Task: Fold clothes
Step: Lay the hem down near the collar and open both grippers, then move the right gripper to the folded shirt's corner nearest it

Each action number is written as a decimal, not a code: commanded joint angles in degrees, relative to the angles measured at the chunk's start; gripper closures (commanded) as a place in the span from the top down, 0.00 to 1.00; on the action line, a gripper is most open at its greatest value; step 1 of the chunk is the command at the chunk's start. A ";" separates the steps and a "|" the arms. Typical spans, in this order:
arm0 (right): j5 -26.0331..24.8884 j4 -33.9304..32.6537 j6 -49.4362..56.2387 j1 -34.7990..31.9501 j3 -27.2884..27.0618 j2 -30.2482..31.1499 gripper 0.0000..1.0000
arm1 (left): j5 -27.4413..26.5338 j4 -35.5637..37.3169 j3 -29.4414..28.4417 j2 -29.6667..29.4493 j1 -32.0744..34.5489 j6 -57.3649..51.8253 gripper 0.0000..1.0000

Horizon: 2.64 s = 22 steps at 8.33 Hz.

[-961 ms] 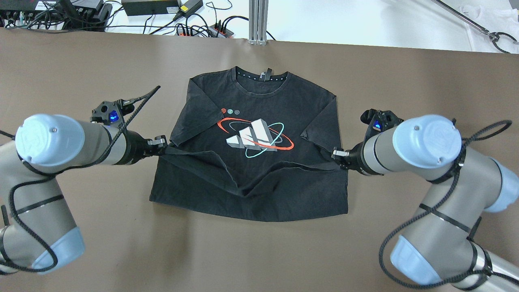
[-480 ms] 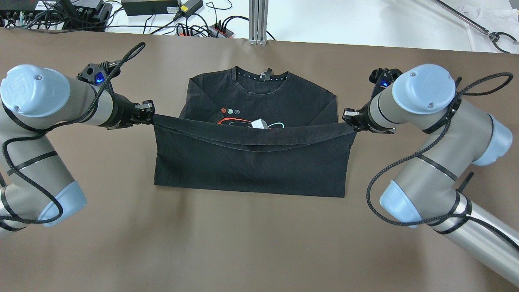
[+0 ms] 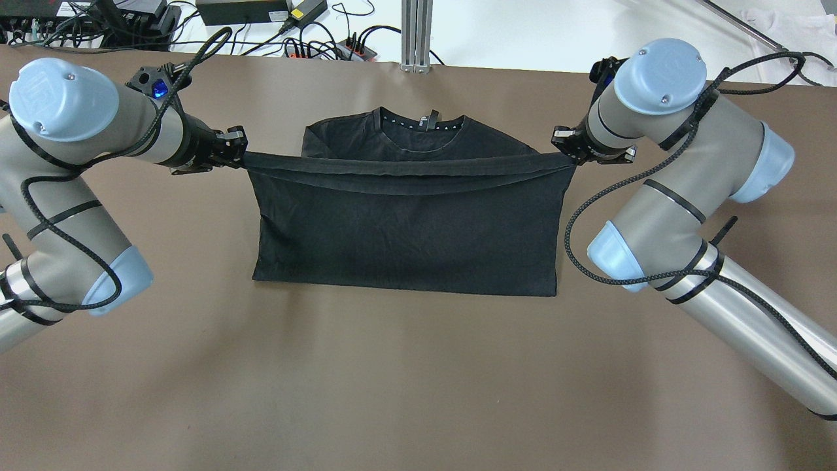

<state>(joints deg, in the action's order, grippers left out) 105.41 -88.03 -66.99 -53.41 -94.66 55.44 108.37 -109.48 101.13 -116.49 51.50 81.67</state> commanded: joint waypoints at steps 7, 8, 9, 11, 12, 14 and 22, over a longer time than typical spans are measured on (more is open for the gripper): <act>-0.82 12.88 -0.16 -0.03 18.80 -5.25 0.00 | 0.61 -13.98 -30.61 -14.71 3.26 -2.30 0.00; -0.91 13.93 -0.16 0.06 19.16 -5.08 0.00 | 0.44 -15.66 -34.47 -16.73 3.26 -2.30 0.00; -0.91 13.94 -0.16 0.06 19.25 -4.99 0.00 | 0.26 -16.63 -37.12 -18.32 3.26 -2.30 0.00; -0.83 14.11 -0.25 0.06 20.39 -5.95 0.14 | 0.00 -18.48 -39.51 -18.77 3.26 -2.39 0.10; -0.82 14.20 -0.94 0.06 21.27 -6.65 0.18 | 0.08 -18.92 -39.87 -18.77 3.34 -2.39 0.17; -0.82 14.20 -4.61 0.06 21.63 -8.50 0.58 | 0.08 -19.10 -40.92 -19.21 3.78 -2.39 0.48; -0.21 23.96 -15.89 10.60 -0.49 12.48 0.75 | 0.08 -19.54 -40.75 -19.03 3.52 -1.69 0.65</act>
<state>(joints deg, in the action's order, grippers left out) 105.13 -65.68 -81.64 -45.39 -90.43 63.35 108.46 -128.93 60.28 -135.46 55.26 79.48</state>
